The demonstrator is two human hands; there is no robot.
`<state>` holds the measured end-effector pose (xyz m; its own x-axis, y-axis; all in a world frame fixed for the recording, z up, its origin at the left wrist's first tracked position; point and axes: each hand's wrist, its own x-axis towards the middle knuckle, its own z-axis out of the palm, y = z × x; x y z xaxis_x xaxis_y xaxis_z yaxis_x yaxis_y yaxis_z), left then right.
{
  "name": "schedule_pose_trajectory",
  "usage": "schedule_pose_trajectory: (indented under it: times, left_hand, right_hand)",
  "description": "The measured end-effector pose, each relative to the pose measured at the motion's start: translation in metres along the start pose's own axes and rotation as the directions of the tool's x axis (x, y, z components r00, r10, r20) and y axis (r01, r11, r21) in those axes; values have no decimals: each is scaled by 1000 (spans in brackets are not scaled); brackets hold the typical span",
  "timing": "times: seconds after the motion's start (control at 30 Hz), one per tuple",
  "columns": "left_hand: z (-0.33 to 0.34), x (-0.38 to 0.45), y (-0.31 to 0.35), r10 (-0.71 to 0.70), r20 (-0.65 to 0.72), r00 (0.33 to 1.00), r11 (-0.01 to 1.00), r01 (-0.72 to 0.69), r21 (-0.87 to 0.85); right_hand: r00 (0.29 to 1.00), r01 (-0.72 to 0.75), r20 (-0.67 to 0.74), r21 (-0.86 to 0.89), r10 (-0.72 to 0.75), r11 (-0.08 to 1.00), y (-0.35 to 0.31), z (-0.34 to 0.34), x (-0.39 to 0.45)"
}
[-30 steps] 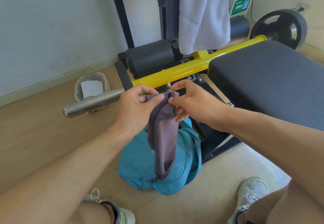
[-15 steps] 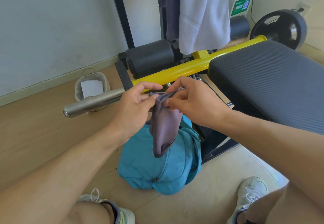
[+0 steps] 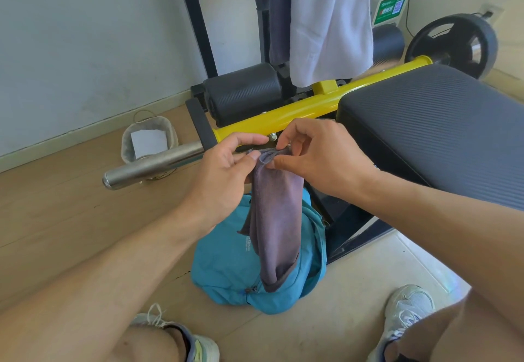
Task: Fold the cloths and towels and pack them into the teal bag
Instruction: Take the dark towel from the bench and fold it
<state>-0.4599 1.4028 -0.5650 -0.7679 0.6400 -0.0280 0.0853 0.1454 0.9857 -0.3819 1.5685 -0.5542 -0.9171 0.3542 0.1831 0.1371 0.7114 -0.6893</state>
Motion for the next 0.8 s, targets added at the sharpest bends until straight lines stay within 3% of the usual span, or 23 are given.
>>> schedule_pose_trajectory:
  times: [0.3,0.57,0.8]
  left_hand:
    - [3,-1,1,33,-92,995,999,-31,23]
    - [2,-3,2,15,-8,1000,999,-15,32]
    - [-1,0,-1,47,-45,998,997,-44,59]
  right_hand:
    - [1000,4,-10,30,-4,1000,3,2,1]
    - [1000,8,7,-13,-8,1000,6,0,3]
    - [1000,-7,25,17,7,1000,9,-4,5]
